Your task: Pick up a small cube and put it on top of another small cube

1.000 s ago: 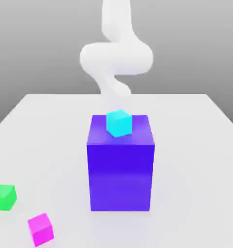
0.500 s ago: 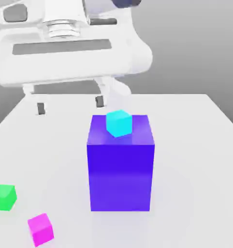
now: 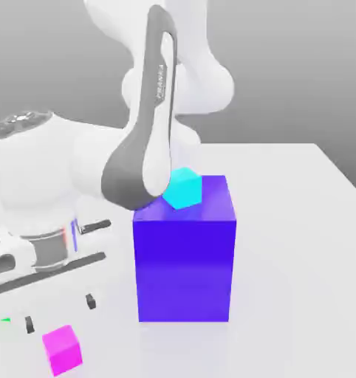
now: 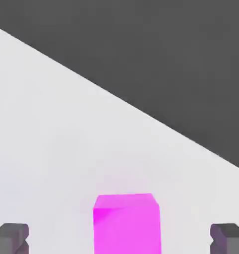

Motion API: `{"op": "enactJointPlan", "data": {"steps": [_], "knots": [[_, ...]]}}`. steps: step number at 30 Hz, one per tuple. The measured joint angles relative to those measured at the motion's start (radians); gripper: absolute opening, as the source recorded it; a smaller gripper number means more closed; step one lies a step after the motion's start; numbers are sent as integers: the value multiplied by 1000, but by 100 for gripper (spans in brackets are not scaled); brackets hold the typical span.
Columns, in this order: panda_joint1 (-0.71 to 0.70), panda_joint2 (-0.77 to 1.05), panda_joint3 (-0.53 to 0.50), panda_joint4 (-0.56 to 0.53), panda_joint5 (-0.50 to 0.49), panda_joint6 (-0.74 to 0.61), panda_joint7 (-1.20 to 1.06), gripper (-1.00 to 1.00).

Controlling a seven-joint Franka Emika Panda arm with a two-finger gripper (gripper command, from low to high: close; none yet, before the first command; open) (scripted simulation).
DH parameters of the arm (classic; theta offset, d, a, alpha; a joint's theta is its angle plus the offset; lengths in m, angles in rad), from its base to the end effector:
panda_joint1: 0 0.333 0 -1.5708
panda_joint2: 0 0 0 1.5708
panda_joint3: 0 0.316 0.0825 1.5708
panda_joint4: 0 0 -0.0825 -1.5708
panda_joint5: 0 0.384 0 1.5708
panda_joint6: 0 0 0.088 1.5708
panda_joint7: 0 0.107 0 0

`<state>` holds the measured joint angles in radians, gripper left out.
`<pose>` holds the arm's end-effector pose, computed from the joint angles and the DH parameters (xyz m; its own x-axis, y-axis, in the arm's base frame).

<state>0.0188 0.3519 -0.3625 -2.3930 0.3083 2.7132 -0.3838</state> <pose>0.4621 -0.1859 0.1815 0.9758 -0.2187 0.0077 -0.2187 -0.9758 -0.0031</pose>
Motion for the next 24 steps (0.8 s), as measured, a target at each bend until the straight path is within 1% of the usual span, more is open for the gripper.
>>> {"op": "enactJointPlan", "data": {"steps": [3,4,11,16,21,22,24], "knots": [[-59,111,71,25,71,79,-61,0],[-71,133,87,31,86,95,-73,-100],[-71,130,85,30,84,91,-72,-100],[-8,-31,-23,-13,-35,-24,24,-100],[-84,-161,-206,-65,-110,-102,175,-100],[-100,-176,-234,-73,-117,-109,197,-100],[-129,-144,-230,-74,-70,-84,176,-100]]}}
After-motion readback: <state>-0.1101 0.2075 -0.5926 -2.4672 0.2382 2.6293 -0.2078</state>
